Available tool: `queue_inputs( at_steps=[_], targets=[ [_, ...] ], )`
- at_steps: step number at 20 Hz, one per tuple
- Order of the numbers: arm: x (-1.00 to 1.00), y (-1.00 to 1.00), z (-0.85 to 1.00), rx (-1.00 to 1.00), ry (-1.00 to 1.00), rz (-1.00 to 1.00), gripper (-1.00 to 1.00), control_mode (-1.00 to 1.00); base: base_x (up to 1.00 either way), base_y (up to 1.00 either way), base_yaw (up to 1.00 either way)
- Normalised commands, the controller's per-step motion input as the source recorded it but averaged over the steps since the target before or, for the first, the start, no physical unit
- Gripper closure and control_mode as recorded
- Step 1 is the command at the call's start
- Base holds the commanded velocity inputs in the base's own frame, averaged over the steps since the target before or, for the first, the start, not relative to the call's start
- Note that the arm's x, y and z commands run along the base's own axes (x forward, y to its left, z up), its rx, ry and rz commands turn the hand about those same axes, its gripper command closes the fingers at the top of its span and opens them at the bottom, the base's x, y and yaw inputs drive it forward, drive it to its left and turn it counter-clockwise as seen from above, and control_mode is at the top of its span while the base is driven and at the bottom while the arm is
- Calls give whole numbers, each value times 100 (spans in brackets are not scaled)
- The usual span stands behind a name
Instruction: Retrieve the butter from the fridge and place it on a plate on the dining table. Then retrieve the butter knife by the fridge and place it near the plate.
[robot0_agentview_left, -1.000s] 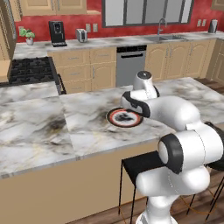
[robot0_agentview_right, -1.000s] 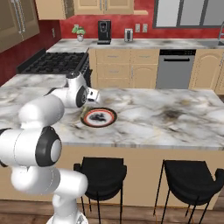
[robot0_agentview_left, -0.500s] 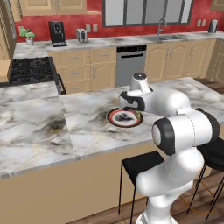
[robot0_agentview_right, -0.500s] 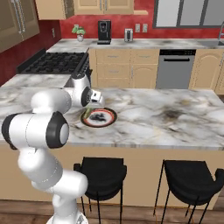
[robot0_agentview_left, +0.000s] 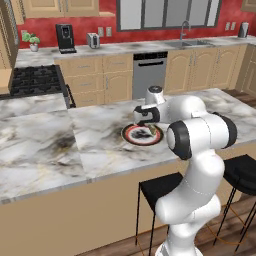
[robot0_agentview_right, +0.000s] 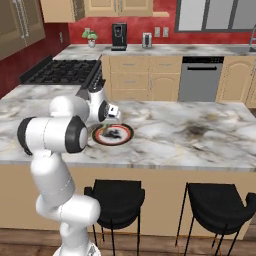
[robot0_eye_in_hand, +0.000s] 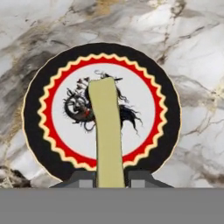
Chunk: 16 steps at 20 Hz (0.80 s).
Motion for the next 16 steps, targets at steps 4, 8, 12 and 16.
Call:
queue_inputs(
  at_steps=[4, 8, 12, 16],
  targets=[
    [49, 0, -30, 0, 0, 0, 100, -100, 0, 0, 0],
    [31, -1, -37, 0, 0, 0, 100, -100, 0, 0, 0],
    [6, 0, -30, 0, -3, 0, 100, -100, 0, 0, 0],
    [0, 0, -30, 0, -2, 0, 100, -100, 0, 0, 0]
  ],
)
